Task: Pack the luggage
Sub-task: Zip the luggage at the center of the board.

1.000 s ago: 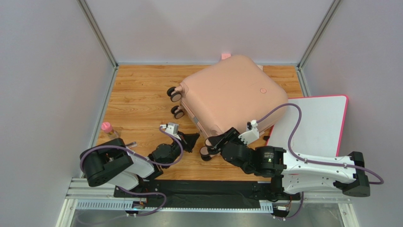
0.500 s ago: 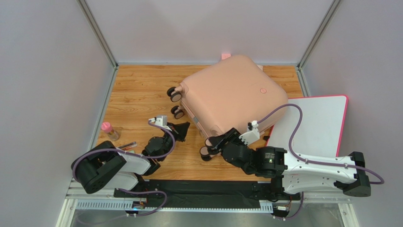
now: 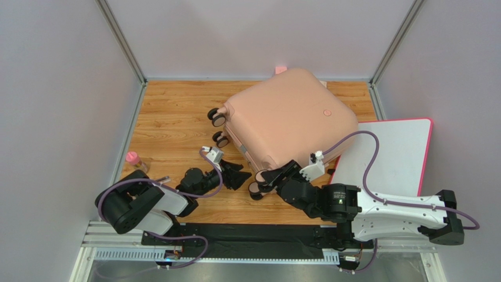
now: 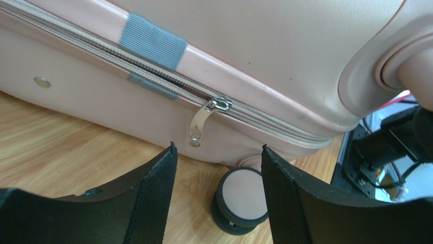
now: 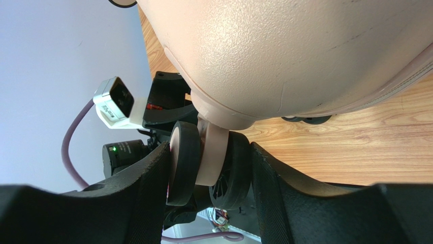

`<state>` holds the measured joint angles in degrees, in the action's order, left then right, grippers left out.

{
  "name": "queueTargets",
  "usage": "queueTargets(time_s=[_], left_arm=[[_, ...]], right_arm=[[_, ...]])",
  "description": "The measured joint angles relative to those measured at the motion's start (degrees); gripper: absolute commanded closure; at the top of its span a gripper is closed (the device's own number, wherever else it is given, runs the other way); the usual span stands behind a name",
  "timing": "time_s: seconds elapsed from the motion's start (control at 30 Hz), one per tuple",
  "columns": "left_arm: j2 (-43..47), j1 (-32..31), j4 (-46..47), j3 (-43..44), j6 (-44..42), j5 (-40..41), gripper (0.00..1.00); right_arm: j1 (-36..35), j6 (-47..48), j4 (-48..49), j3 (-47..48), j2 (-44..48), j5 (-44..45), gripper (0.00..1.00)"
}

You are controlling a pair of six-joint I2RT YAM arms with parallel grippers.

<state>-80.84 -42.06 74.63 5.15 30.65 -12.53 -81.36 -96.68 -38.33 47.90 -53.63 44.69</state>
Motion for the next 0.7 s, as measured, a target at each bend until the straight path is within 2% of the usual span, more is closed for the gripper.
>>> queueTargets(time_s=[0.3,0.7], left_arm=[[-5.49,0.72,-0.28,2.05,-0.87,-4.94,0.3],[-5.42,3.78,-0.24,4.66,-2.84,-7.45,0.3]], right_arm=[[-0.26,0.02,0.04,-0.26,0.59,0.11,1.0],[-0.35,0.09,0.04,-0.28,0.61,0.24,1.0]])
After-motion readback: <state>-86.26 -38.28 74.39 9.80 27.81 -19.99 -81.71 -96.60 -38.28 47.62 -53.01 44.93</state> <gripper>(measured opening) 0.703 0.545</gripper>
